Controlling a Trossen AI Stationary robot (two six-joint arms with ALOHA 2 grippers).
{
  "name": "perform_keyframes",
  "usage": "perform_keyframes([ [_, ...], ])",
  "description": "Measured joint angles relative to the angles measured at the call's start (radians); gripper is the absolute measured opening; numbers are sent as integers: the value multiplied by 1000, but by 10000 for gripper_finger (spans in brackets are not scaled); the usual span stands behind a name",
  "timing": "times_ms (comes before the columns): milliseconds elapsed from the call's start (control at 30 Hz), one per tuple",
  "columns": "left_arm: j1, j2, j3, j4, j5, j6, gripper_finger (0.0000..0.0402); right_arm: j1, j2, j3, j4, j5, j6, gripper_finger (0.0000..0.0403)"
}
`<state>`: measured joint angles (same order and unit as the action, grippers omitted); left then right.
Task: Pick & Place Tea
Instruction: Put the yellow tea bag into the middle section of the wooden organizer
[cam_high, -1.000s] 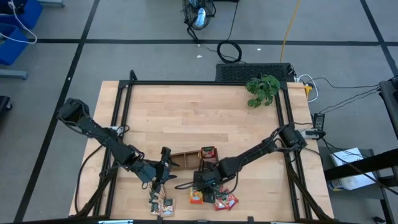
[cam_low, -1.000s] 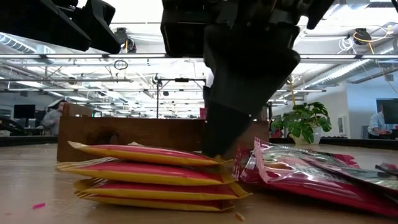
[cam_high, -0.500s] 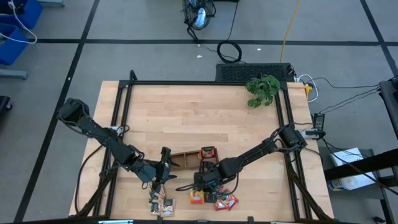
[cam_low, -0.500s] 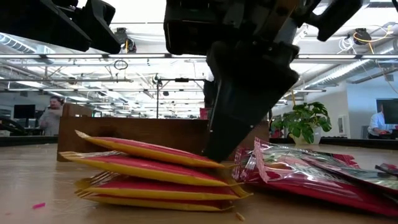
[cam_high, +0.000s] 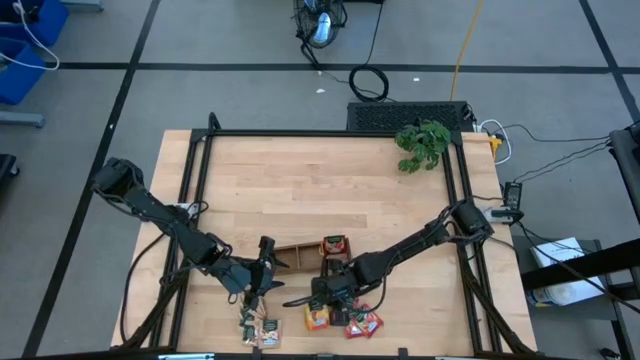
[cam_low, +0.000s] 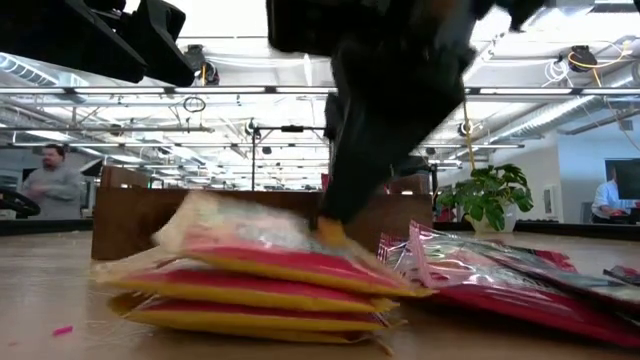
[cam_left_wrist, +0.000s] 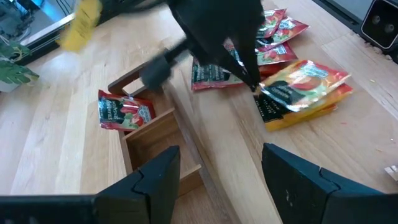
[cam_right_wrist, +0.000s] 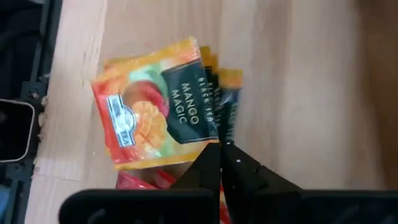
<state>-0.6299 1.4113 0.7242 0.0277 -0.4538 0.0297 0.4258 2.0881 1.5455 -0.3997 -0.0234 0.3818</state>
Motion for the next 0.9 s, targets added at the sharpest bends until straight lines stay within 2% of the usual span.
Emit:
perform_keyframes([
  [233,0,0,0,5,0,2,228,8,-97,0,-37,72,-26,0],
  [367,0,0,0,5,0,5,228,10,-107,1,-46,88,-37,0],
  [500,0,0,0,6,0,-1,227,23,-107,1,-50,170,-102,0],
  [700,0,0,0,106,10,-96,227,71,-106,1,-33,148,-217,0],
  [833,-1,0,0,183,54,-115,227,133,-92,-35,52,191,-290,0],
  [900,-3,0,9,206,83,-142,227,157,-93,-76,155,208,-318,0],
])
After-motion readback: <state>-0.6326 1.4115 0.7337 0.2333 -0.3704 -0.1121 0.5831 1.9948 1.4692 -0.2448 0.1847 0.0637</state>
